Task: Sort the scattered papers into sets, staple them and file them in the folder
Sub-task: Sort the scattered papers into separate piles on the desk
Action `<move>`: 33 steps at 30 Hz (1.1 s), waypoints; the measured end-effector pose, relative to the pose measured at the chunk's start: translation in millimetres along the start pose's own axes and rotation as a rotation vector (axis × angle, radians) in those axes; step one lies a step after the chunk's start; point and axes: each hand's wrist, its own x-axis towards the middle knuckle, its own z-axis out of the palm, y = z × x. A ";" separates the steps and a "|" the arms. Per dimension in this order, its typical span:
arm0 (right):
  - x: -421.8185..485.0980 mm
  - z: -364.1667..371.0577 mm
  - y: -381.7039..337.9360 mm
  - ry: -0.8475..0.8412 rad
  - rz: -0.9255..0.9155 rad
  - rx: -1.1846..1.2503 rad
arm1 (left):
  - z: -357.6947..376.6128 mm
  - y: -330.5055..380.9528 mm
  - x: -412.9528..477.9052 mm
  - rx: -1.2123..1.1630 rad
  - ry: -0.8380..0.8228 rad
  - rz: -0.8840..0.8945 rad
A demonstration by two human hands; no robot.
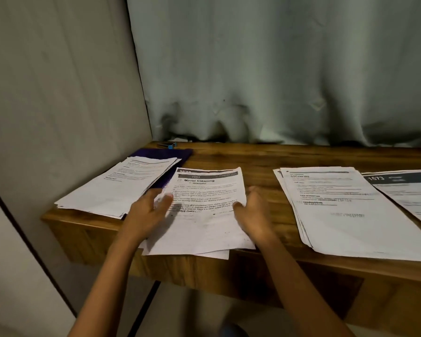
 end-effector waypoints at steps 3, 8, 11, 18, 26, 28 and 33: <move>3.1 10.1 7.4 0.035 0.000 -0.081 | 3.9 -7.0 0.0 0.091 -0.120 -0.034; -1.8 14.1 5.9 0.035 0.012 -0.224 | 13.6 -4.0 1.6 0.273 -0.185 -0.041; -3.5 12.8 6.1 0.042 -0.005 -0.254 | 20.0 -5.6 3.1 0.308 -0.176 -0.080; -2.3 9.1 7.9 0.069 -0.013 -0.223 | 23.6 1.6 1.3 0.375 -0.120 -0.175; -1.8 4.6 9.7 0.070 -0.046 -0.176 | 21.5 17.9 -0.2 0.301 -0.108 -0.202; -2.0 5.2 10.8 0.078 -0.052 -0.160 | 20.9 21.0 -2.0 0.307 -0.110 -0.212; -2.7 3.4 13.0 0.081 -0.037 -0.075 | 21.2 22.4 -7.0 0.286 -0.128 -0.209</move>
